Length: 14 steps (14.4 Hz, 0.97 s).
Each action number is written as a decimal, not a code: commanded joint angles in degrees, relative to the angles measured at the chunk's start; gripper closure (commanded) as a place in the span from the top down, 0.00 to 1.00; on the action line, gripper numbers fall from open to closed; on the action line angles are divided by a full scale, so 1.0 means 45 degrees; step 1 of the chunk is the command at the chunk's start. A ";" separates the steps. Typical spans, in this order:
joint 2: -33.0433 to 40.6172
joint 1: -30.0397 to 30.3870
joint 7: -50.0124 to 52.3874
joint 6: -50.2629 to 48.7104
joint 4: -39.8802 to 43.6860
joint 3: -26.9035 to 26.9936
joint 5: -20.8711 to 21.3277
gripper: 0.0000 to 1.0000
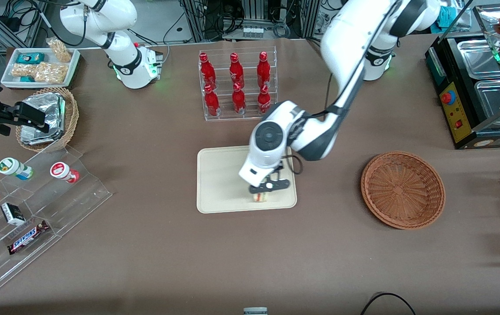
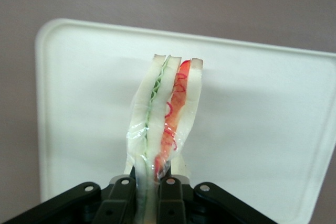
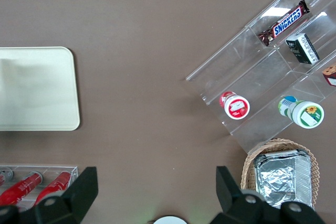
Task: Place sandwich from basket to tray
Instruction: 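Carry the sandwich with the left gripper over the white tray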
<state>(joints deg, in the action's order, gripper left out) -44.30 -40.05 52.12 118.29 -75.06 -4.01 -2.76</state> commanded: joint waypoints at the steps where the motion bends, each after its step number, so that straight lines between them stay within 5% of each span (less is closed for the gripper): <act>1: -0.1208 -0.0551 0.1110 -0.0135 0.1405 0.0148 -0.0109 0.00; 5: -0.1503 -0.0885 0.1172 0.0783 0.1327 0.0129 -0.0128 0.07; 6: -0.1504 -0.0866 0.1346 0.0783 0.1327 0.0129 -0.0148 0.22; 7: -0.1504 -0.0866 0.1870 0.0803 0.1327 0.0129 -0.0148 0.78; 8: -0.1446 -0.0866 0.2262 0.0784 0.1308 0.0129 -0.0168 1.00; 14: 0.0561 -0.0671 0.1800 -0.1535 0.0881 0.0343 0.0182 1.00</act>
<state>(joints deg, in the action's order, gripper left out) -47.69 -43.24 61.39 116.53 -68.76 -3.49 -2.62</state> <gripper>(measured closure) 0.128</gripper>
